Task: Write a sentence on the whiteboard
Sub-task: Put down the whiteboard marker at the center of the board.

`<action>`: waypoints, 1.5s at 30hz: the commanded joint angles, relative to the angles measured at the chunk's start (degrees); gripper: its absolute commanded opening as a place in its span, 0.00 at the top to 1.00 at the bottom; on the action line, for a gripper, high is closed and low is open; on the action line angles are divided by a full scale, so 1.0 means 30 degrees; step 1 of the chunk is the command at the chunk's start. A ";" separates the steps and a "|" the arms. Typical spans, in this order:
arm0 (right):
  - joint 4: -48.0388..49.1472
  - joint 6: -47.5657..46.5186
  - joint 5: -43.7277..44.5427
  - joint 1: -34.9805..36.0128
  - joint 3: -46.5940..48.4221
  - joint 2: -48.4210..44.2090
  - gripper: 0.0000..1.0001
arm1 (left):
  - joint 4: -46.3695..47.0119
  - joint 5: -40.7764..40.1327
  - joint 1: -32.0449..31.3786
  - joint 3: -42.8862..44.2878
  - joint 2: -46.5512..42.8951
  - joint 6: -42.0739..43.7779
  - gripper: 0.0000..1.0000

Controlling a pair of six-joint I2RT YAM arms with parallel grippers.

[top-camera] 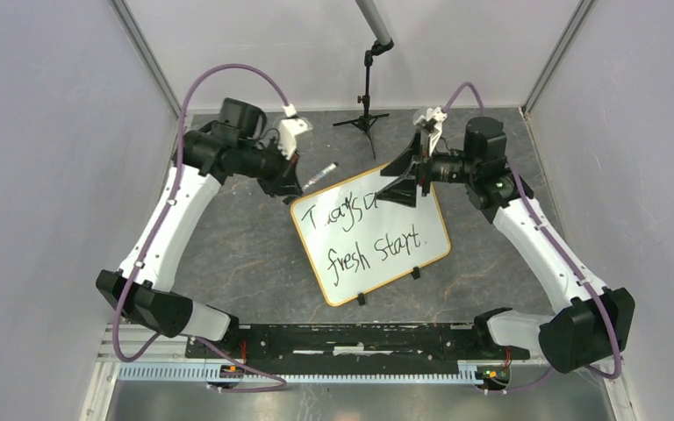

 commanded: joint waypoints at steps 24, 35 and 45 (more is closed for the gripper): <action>-1.0731 -1.4366 0.2766 -1.0949 -0.0595 0.0175 0.02 | 0.9843 -0.6891 1.1960 -1.3324 0.2051 0.1566 0.98; -1.0753 -1.4807 0.3250 -1.1227 -0.1033 0.0419 0.02 | 1.1431 -0.7632 1.1906 -1.4907 0.2902 0.1923 0.80; -1.1158 -1.5120 0.3352 -1.1348 -0.0407 0.0672 0.02 | 1.0075 -0.7421 1.1913 -1.4652 0.2618 0.2543 0.54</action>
